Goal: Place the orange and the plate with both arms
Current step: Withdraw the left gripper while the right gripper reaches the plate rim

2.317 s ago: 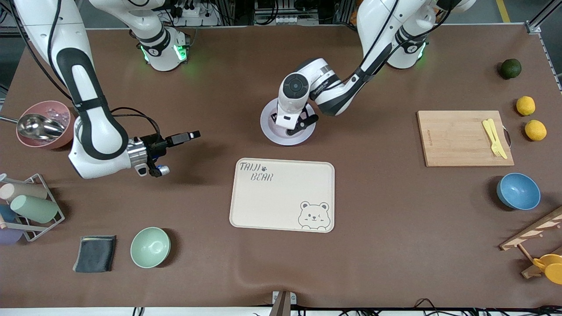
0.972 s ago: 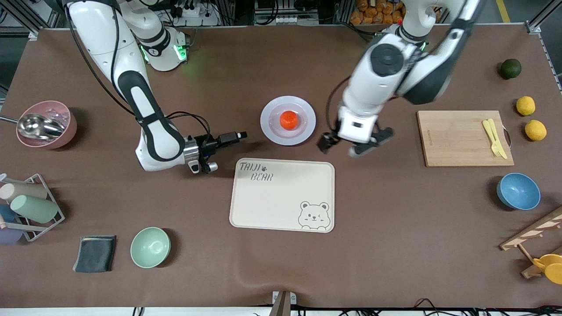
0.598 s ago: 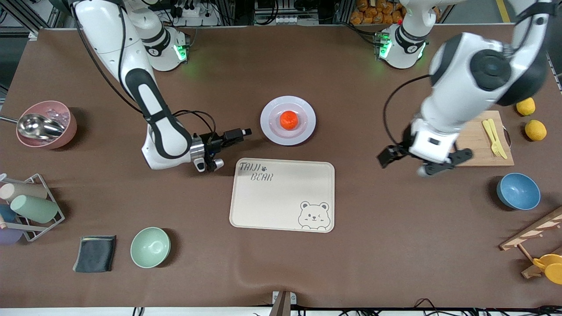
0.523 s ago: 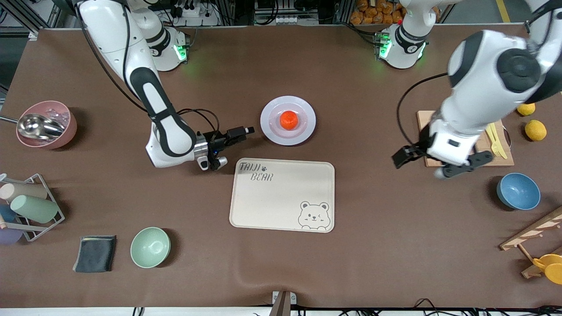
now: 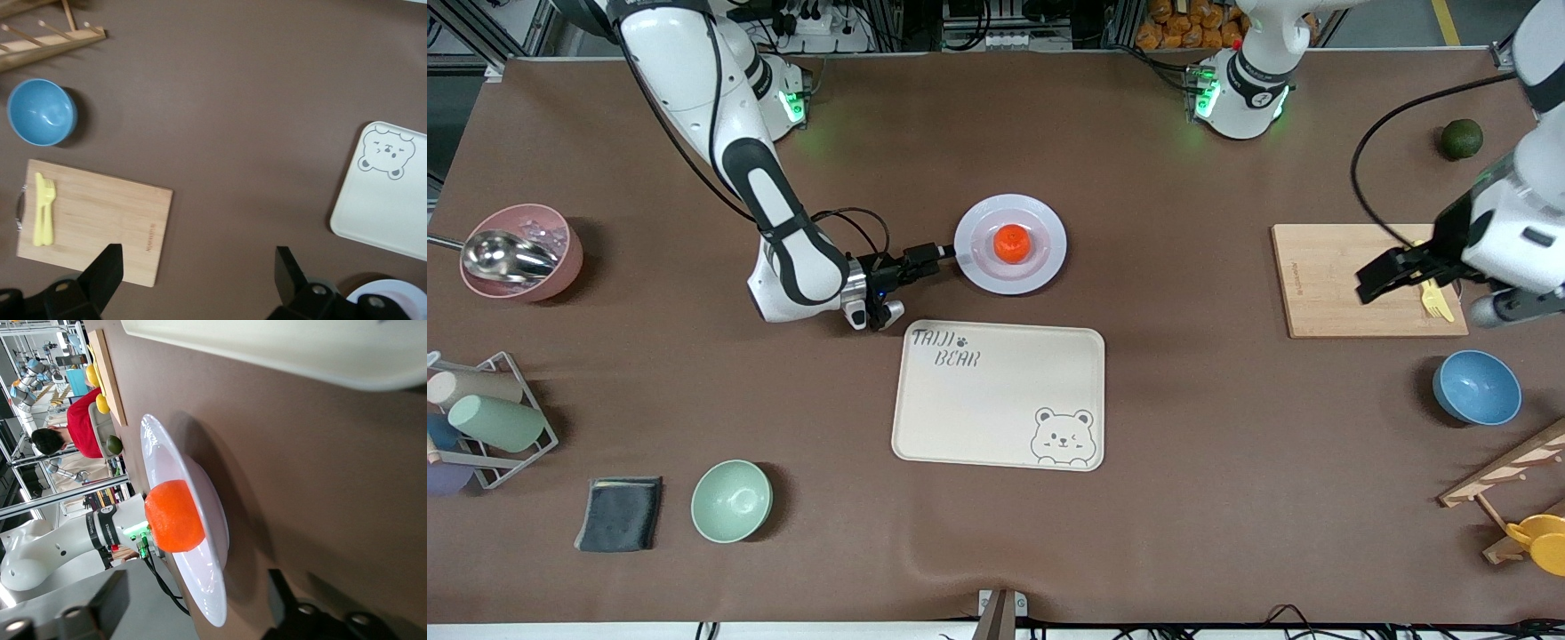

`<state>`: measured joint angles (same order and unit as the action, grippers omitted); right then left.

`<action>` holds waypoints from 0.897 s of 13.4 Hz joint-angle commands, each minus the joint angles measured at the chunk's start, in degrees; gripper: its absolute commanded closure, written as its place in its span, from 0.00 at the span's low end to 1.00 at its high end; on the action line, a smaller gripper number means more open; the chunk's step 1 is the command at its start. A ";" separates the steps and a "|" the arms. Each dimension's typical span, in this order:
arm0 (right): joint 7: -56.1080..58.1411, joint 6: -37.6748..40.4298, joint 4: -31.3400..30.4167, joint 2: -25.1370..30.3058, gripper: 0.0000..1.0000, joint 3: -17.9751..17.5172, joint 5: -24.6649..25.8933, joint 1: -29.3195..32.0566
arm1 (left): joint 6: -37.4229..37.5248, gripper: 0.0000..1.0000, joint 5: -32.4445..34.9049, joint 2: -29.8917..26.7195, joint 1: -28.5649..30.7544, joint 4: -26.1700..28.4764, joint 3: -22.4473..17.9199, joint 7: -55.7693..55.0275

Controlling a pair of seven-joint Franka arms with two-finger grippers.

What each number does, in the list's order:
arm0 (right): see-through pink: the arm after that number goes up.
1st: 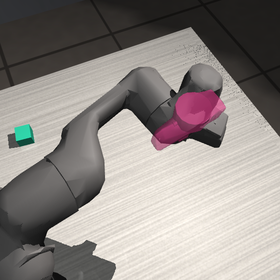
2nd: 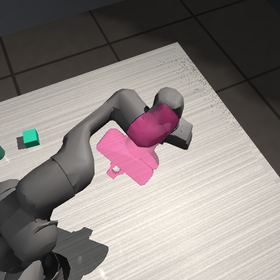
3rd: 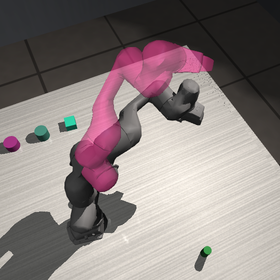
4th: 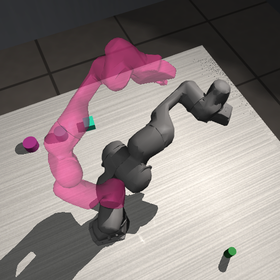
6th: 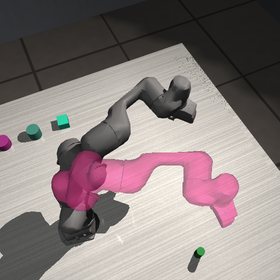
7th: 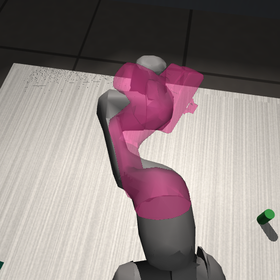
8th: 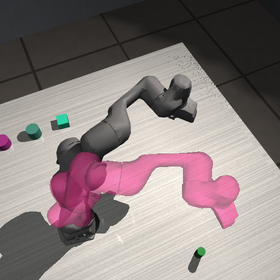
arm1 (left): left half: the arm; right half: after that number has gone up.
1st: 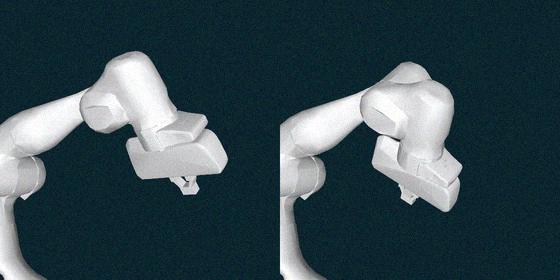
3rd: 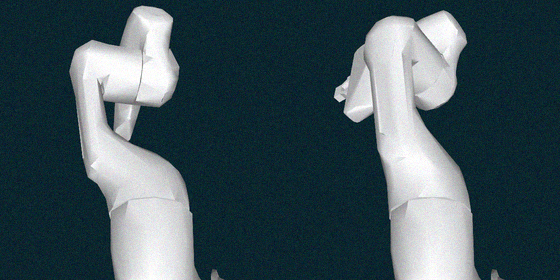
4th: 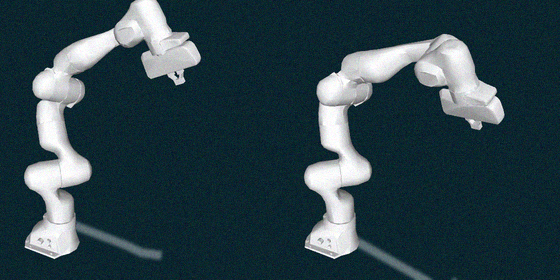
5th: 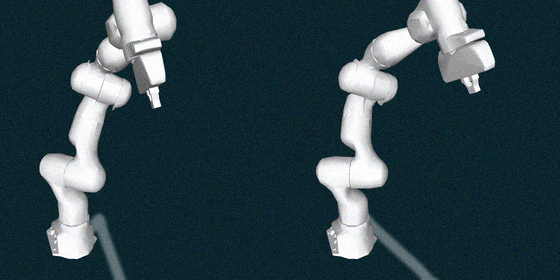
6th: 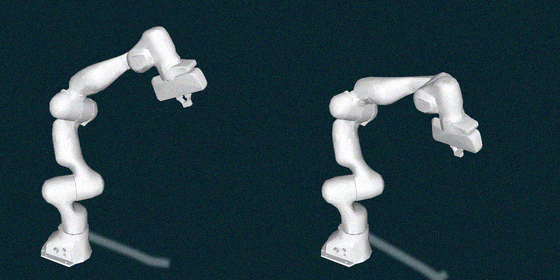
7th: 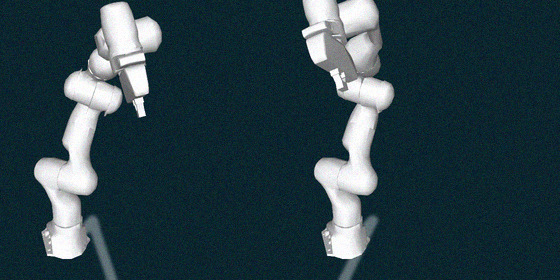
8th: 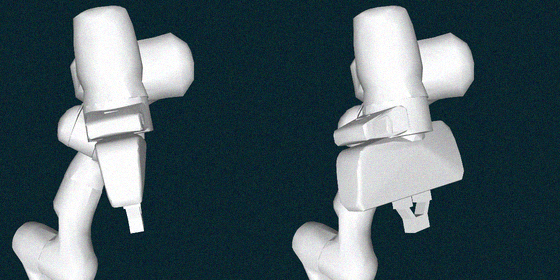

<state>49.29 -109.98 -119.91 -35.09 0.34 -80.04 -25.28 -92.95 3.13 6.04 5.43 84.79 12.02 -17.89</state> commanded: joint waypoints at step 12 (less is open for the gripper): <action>5.89 -2.17 -0.68 -1.56 0.41 0.45 -6.96 -3.90 | 4.80 0.00 -3.04 -5.25 -2.97 1.70 -8.06 10.07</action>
<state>51.64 -111.67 -120.10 -35.69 0.31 -83.44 -27.85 -88.64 1.04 1.72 2.69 85.72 4.52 -9.01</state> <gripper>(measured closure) 0.366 0.000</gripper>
